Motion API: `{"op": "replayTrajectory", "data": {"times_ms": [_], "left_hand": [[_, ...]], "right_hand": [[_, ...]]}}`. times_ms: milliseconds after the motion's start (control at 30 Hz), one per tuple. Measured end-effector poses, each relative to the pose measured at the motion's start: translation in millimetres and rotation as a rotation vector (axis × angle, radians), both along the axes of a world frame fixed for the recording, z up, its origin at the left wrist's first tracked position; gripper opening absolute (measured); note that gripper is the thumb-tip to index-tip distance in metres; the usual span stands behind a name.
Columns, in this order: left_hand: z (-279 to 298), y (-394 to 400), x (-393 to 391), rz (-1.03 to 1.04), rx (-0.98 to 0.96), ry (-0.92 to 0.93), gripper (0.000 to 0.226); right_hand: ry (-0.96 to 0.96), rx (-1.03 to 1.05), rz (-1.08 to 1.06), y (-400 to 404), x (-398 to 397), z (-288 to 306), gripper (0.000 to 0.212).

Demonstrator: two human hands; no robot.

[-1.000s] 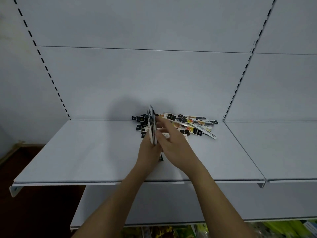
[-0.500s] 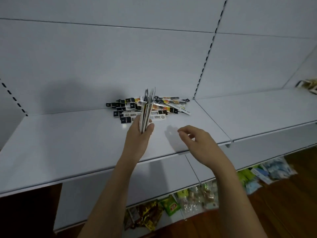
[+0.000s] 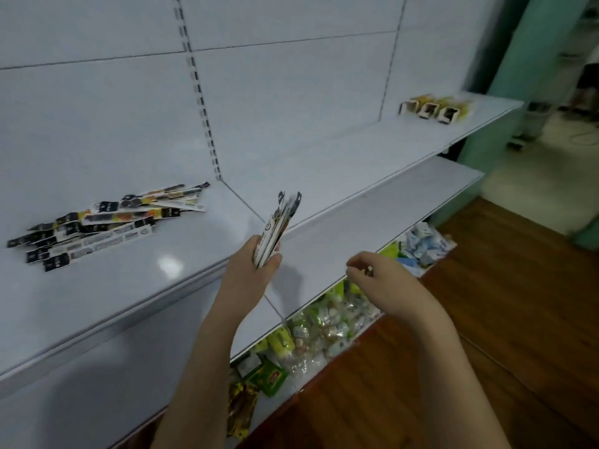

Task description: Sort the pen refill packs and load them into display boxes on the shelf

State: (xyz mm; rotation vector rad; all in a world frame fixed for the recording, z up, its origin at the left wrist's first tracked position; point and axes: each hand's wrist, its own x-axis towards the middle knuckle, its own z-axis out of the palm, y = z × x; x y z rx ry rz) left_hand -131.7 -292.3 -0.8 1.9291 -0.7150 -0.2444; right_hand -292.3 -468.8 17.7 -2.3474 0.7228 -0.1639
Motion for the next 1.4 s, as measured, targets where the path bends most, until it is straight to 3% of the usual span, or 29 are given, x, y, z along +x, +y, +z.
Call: {"op": "replayTrajectory", "data": {"times_ms": [333,467,667,933,1100,1400], "left_hand": [[4.7,-170.7,-78.4,-0.244,0.114,-0.017,0.004],[1.2,-226.7,-68.1,-0.278,0.068,0.000,0.006],[-14.8,-346.7,-44.5,-0.320,0.021,0.027,0.004],[-16.8,-532.2,-44.4,-0.560,-0.031,0.093,0.002],[-13.6,-619.0,-51.5,-0.665,0.017,0.092,0.006],[-3.2,-766.8,-49.4,-0.523,0.051,0.050,0.004]], "right_hand": [[0.193,0.070,-0.185,-146.3,-136.6,-7.9,0.025],[0.105,0.084,-0.271,-199.0,-140.0,-7.2,0.020],[0.177,0.069,-0.310,-284.5,-125.6,-15.0,0.022],[0.205,0.047,-0.587,-416.8,-126.4,-2.8,0.016],[0.225,0.107,-0.602,-490.5,-132.7,-3.1,0.019],[0.239,0.078,-0.450,-669.4,-138.6,-1.4,0.025]]}}
